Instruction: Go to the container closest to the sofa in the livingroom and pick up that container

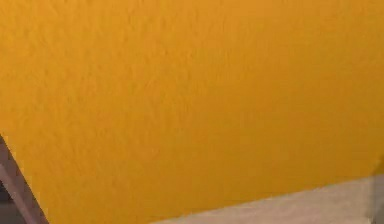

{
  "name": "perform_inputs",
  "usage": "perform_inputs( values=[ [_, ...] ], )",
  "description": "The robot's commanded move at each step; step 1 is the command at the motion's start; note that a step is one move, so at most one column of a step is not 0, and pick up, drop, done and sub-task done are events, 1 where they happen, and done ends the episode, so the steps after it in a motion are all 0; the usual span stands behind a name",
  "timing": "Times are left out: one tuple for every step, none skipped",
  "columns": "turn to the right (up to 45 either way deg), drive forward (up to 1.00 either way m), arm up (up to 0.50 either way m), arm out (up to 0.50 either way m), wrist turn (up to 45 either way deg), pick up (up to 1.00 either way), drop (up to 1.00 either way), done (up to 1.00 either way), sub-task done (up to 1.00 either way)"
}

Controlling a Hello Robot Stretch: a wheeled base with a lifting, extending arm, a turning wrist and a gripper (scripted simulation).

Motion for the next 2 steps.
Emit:
perform_inputs(
  values=[
    [-30.0,0.00,0.00,0.00,0.0,0.00,0.00,0.00,0.00],
    [0.0,0.25,0.00,0.00,0.0,0.00,0.00,0.00,0.00]
  ],
)
